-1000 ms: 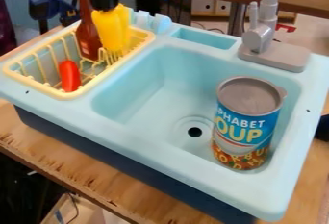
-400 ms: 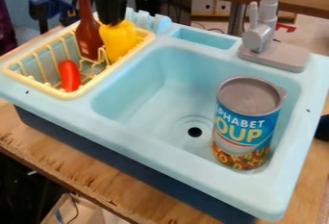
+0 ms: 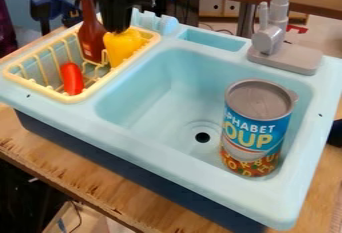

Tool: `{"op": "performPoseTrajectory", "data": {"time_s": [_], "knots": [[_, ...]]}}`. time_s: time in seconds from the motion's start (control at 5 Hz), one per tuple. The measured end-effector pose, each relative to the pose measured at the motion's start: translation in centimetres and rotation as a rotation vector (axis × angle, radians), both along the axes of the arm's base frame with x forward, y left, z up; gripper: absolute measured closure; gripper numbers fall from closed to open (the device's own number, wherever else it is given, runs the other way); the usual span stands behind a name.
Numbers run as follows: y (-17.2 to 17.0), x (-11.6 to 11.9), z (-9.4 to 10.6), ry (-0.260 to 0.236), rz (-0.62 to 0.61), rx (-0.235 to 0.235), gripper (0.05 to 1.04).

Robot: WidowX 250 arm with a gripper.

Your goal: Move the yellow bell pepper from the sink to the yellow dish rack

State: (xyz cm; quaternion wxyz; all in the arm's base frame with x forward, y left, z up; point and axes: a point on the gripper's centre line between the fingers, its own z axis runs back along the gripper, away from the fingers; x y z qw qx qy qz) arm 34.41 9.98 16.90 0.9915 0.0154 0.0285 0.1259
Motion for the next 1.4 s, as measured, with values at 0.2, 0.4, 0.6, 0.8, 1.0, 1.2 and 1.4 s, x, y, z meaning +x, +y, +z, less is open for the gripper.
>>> {"op": "performPoseTrajectory", "data": {"time_s": [0.2,0.4,0.6,0.8,1.0,1.2,1.4], "knots": [[-0.3,0.3,-0.1,-0.019,-0.010,-0.018,0.749],[-0.6,0.3,-0.3,-0.020,-0.032,-0.041,0.455],[-0.9,-0.2,0.7,-0.027,-0.037,-0.053,0.163],[-1.3,-1.4,3.2,-0.064,-0.058,-0.043,0.073],[-2.1,-4.8,5.0,-0.054,-0.099,0.007,0.077],[-4.5,-8.2,6.0,-0.064,-0.237,0.009,0.080],[-6.1,-9.7,5.4,0.002,-0.413,-0.055,0.081]]}}
